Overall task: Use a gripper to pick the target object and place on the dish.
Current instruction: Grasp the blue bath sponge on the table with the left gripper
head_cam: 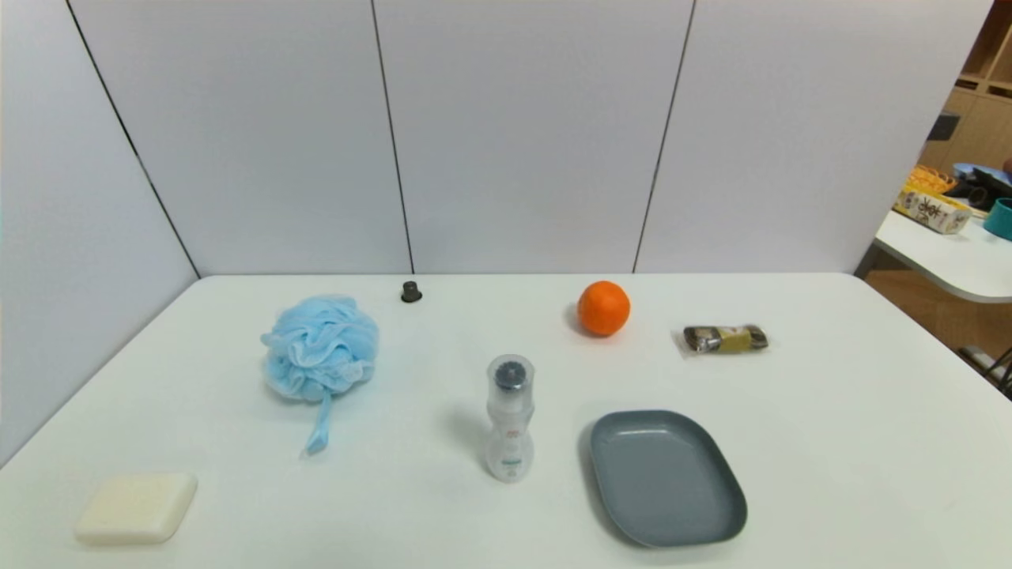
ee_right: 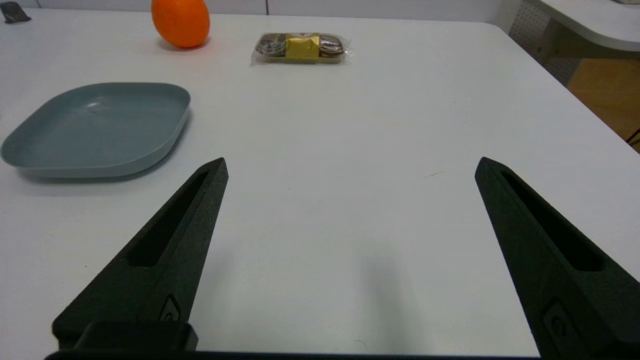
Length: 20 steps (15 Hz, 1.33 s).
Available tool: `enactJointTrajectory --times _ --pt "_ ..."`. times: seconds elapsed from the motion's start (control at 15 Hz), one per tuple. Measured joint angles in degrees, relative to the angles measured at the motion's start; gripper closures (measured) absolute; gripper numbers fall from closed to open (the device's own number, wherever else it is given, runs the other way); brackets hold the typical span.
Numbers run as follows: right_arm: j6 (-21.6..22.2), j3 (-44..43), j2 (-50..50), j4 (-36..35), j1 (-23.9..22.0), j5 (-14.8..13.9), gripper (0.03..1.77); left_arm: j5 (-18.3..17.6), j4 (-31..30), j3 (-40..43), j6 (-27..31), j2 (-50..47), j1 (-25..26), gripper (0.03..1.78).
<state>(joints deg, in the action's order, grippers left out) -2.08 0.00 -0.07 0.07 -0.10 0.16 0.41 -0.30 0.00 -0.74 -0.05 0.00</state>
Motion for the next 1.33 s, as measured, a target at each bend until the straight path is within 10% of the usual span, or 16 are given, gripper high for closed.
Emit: enactJointTrajectory --times 1.33 --pt "0.0 0.0 0.0 0.0 0.0 0.0 0.09 0.2 3.0 -0.8 -0.2 0.3 0.1 0.12"
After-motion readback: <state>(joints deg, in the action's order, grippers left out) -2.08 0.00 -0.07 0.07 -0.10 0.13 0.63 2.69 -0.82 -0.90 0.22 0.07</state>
